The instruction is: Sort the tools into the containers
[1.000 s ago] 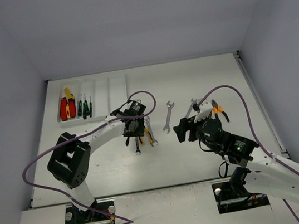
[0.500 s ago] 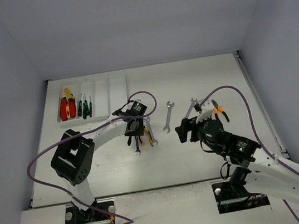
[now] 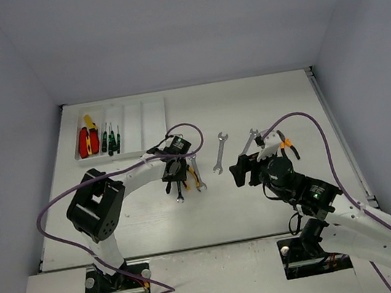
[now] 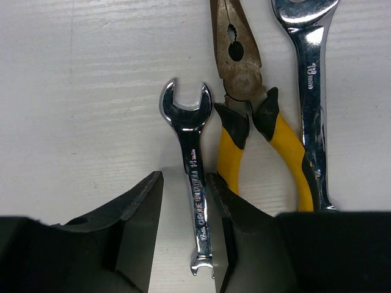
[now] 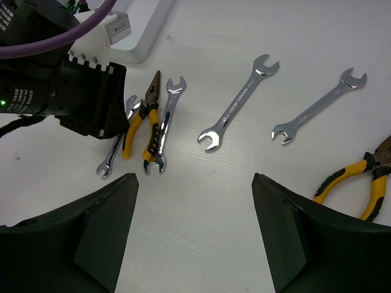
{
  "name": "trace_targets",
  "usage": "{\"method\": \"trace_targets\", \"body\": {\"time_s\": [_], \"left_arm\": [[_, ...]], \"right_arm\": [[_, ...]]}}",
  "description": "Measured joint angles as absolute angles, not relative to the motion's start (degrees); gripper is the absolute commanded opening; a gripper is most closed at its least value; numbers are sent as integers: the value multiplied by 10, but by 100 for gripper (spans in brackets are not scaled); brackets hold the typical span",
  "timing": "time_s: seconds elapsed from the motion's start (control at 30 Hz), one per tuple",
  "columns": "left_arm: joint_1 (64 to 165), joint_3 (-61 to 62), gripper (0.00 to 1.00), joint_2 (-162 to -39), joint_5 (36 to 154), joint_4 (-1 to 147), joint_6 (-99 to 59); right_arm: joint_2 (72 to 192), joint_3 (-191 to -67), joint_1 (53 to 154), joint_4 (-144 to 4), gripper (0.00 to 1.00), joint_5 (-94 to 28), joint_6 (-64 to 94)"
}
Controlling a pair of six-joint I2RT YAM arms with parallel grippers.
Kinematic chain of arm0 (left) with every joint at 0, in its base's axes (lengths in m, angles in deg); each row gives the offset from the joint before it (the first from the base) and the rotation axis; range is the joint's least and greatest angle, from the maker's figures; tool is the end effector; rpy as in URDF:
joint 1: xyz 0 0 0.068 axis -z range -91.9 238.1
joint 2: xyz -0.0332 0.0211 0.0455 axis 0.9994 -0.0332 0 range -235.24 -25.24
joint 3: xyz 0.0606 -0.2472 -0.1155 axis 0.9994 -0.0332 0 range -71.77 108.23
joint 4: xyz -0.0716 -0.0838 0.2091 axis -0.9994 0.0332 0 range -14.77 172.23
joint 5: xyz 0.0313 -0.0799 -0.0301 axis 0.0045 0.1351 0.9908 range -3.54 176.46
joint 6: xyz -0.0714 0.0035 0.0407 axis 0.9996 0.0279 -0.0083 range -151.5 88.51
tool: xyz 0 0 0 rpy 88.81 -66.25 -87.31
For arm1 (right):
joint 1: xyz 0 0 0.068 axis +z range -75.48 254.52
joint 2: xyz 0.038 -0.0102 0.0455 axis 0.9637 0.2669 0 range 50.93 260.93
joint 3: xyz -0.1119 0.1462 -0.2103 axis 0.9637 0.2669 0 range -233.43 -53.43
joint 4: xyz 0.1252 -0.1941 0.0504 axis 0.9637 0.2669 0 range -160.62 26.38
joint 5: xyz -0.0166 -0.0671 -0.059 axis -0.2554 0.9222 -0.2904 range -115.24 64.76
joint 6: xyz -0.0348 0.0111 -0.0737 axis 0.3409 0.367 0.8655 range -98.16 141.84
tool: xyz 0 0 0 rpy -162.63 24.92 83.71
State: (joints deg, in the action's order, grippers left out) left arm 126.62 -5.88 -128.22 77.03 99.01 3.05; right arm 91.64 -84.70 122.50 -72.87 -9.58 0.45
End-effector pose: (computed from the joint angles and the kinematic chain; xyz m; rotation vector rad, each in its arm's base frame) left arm 0.2900 -0.2159 0.1674 0.0348 2.6285 -0.2322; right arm 0.1358 0.1218 0.2957 -0.1932 1.7265 0.6704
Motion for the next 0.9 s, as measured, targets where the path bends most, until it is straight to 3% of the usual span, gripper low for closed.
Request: {"method": "trace_targets", "body": {"time_s": [0.27, 0.4, 0.6, 0.9], "left_arm": [[1269, -60, 30, -1289, 779, 979, 53], [1271, -64, 22, -1289, 781, 968, 69], [1272, -66, 1, -1288, 780, 965, 92], [1266, -67, 0, -1281, 774, 988, 89]], "right_arm": [[916, -847, 1225, -727, 73, -96, 4], [916, -847, 1225, -727, 73, -95, 4], [916, -847, 1225, -726, 73, -94, 4], [913, -841, 1225, -724, 73, -90, 4]]}}
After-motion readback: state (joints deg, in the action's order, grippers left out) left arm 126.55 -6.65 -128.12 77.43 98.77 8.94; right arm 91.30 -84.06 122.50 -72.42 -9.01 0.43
